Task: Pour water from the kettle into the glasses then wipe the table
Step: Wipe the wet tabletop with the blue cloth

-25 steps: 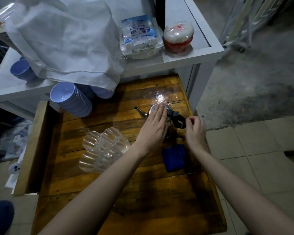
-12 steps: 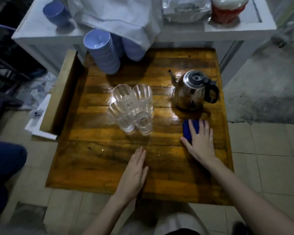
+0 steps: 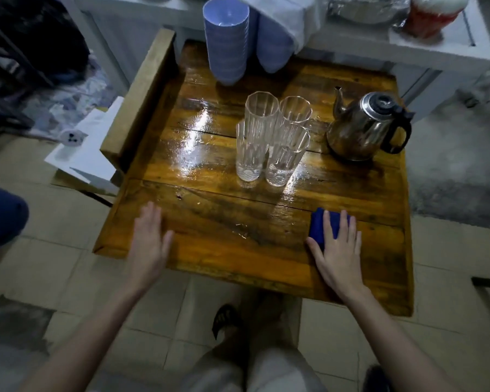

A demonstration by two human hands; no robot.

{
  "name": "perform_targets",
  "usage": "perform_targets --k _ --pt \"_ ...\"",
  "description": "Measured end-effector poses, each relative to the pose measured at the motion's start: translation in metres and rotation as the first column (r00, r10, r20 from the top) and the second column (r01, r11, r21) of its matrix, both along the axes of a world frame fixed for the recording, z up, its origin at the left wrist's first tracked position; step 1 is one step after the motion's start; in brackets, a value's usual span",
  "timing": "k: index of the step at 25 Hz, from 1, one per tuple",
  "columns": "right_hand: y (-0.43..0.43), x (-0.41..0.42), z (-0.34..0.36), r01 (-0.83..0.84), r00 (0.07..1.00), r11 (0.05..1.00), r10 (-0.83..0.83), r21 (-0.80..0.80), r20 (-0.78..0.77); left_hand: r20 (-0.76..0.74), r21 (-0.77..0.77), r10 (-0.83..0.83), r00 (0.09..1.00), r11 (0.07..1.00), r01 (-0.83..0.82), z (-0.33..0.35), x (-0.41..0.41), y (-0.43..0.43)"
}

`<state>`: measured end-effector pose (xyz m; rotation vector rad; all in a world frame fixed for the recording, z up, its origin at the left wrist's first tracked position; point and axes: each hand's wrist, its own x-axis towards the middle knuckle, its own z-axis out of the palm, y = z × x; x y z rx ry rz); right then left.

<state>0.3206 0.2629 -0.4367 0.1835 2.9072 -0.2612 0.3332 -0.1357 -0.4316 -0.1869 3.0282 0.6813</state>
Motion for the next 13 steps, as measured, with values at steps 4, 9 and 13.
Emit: perform_targets --k 4,9,13 --pt "0.0 -0.002 0.006 0.068 0.997 0.997 -0.066 -0.04 0.05 0.03 -0.115 0.047 0.998 0.992 -0.043 -0.007 -0.029 -0.046" --pt "-0.02 -0.027 0.001 0.316 0.949 0.943 -0.316 -0.104 0.018 0.006 -0.213 0.051 0.999 0.976 -0.048 -0.014 -0.031 -0.045" --pt "-0.028 -0.045 -0.008 0.319 0.94 0.945 -0.325 -0.068 -0.102 -0.012 -0.218 0.049 0.999 0.975 -0.051 -0.016 -0.032 -0.047"
